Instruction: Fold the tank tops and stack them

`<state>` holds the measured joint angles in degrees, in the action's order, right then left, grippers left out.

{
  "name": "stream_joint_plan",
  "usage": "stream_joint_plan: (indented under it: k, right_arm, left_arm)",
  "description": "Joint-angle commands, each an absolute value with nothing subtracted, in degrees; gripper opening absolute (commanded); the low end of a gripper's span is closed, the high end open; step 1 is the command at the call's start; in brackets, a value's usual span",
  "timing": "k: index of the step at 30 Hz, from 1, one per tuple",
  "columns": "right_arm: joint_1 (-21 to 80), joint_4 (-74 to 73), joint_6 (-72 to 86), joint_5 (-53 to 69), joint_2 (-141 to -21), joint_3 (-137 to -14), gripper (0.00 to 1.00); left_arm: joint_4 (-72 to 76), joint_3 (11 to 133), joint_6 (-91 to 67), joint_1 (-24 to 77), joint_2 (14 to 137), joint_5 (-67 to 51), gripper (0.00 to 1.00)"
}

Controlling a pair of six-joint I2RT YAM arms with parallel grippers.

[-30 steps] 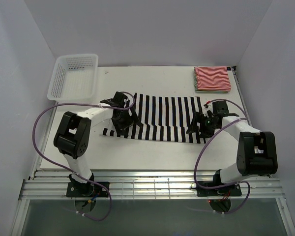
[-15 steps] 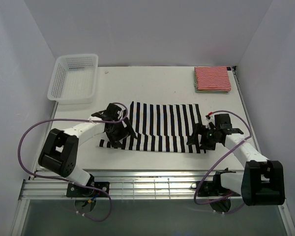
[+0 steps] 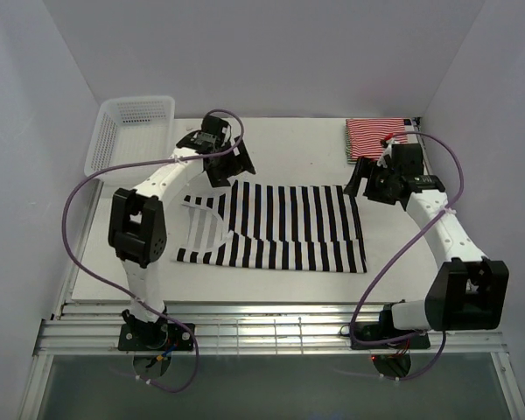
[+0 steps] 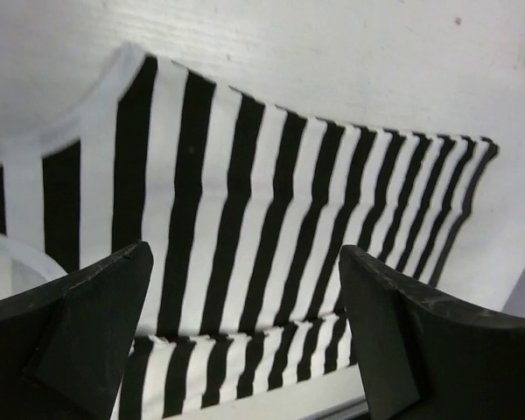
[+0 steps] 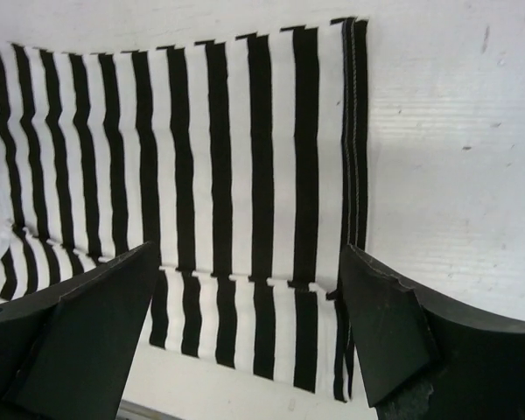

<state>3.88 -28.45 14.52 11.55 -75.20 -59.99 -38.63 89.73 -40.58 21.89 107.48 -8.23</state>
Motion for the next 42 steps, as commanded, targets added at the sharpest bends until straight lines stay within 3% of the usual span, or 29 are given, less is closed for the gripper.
stream_joint_plan:
  k: [1,8,14,16,19,23,26,33,42]
  right_arm:
    - [4.04,-26.99,12.75,6.51,-81.8,-65.12,0.9]
    - [4.04,-26.19,12.57,8.35,-92.36,-73.12,0.9]
    - [4.04,-26.19,12.3,7.82,-95.97,-74.53,0.9]
    - [4.04,-26.19,12.3,7.73,-96.59,-74.71,0.9]
    - [4.04,-26.19,12.39,7.56,-97.12,-74.44,0.9]
    - [4.04,-26.28,12.39,6.86,-97.64,-74.36,0.9]
    - [4.04,-26.46,12.39,6.07,-98.09,-74.53,0.9]
    - [4.04,-26.63,12.39,3.61,-100.81,-76.63,0.9]
    - [4.04,-25.93,12.39,3.78,-108.62,-82.35,0.9]
  left_arm:
    - [-42.18,101.72,-34.47,19.95,116.26,-4.49,0.98]
    - [-45.52,117.67,-27.08,19.16,130.68,-0.97,0.98]
    - [-45.62,119.62,-25.49,18.46,135.61,-3.16,0.96]
    - [-45.53,120.06,-25.14,18.46,136.66,-3.51,0.84]
    - [-45.44,120.15,-24.87,18.46,137.28,-3.43,0.74]
    - [-45.44,119.1,-24.52,18.46,137.73,-3.96,0.48]
    - [-45.18,117.25,-24.61,18.46,137.11,-3.43,0.41]
    - [-44.65,116.46,-24.87,18.46,137.2,-5.19,0.0]
    - [-42.01,114.61,-25.31,18.46,134.12,-2.02,0.0]
